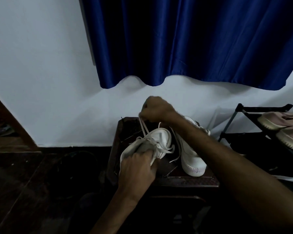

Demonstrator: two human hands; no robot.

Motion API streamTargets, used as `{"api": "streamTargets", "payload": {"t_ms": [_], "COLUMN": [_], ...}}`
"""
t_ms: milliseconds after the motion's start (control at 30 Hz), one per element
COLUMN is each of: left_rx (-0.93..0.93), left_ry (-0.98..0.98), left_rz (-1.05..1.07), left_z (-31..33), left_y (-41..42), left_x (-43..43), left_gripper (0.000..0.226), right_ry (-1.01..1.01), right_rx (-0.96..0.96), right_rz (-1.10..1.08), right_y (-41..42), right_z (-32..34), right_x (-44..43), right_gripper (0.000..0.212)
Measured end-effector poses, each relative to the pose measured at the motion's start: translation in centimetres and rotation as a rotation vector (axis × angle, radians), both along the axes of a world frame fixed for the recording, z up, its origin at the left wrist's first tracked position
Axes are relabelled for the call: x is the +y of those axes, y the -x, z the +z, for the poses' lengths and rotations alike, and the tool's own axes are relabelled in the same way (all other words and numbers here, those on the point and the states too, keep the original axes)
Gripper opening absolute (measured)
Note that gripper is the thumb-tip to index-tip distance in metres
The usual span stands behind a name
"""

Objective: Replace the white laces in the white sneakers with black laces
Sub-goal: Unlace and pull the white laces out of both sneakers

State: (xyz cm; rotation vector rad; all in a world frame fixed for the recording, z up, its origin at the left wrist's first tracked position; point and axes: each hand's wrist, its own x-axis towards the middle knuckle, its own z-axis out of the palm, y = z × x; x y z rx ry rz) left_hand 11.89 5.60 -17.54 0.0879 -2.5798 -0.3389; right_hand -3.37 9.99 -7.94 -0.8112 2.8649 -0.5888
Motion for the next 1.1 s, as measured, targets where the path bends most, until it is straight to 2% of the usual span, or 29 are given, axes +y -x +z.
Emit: {"api": "streamTargets", "payload": {"t_ms": [33,67,167,300,367,433,533,600,700,733,767,900,1000,1100], "left_rx": [0.005,0.012,0.025,0.017,0.004,-0.002,-0.014,-0.016,0.004,0.011,0.014,0.013,0.008,-0.011], "left_ry": [0.024,0.041,0.033,-0.032,-0.043,-0.046,-0.033,-0.024,-0.015,-0.004,0.012,0.029,-0.009,-0.032], "left_rz": [0.005,0.012,0.009,-0.003,0.0,-0.001,0.013,0.014,-0.007,-0.008,-0.006,0.004,0.01,0.004], "left_z": [0.2,0.3,0.2,-0.2,-0.2,-0.3,-0.3,-0.3,0.0,0.1,0.2,0.0,-0.3,-0.7], "left_y": [0.0,0.0,0.0,0.1,0.1,0.1,0.2,0.2,0.0,0.0,-0.1,0.0,0.1,0.1], "left_x": [0.0,0.0,-0.1,-0.2,-0.1,-0.1,0.0,-0.1,0.0,0.0,0.0,0.0,0.0,-0.1], "left_gripper": [0.026,0.026,0.024,0.021,0.019,0.017,0.018,0.024,0.026,0.026,0.026,0.026,0.021,0.016], "right_ry": [0.079,0.065,-0.204,-0.302,-0.391,-0.447,-0.477,-0.311,0.214,0.301,0.28,-0.083,-0.29,-0.427], "right_rx": [-0.024,-0.061,-0.168,-0.152,-0.113,-0.047,0.082,0.154,-0.005,-0.052,-0.08,-0.155,-0.219,-0.114], "right_rz": [-0.039,-0.028,0.098,0.161,0.191,0.219,0.219,0.159,0.011,-0.004,0.006,0.122,0.206,0.234], "right_y": [0.5,0.6,-0.1,-2.0,-2.9,-3.5,-3.9,-3.3,-1.3,-0.9,-0.5,-1.4,-2.3,-3.0], "right_z": [-0.2,-0.3,-1.1,-0.6,-0.6,-1.1,-1.3,-0.9,0.0,0.1,0.0,-0.7,-1.0,-1.4], "right_x": [-0.2,-0.2,1.3,3.3,3.2,2.7,2.1,1.6,0.9,0.9,1.1,3.2,3.6,2.8], "right_gripper": [0.023,0.023,0.022,0.049,0.054,0.049,0.032,0.02,0.026,0.027,0.029,0.053,0.05,0.042]}}
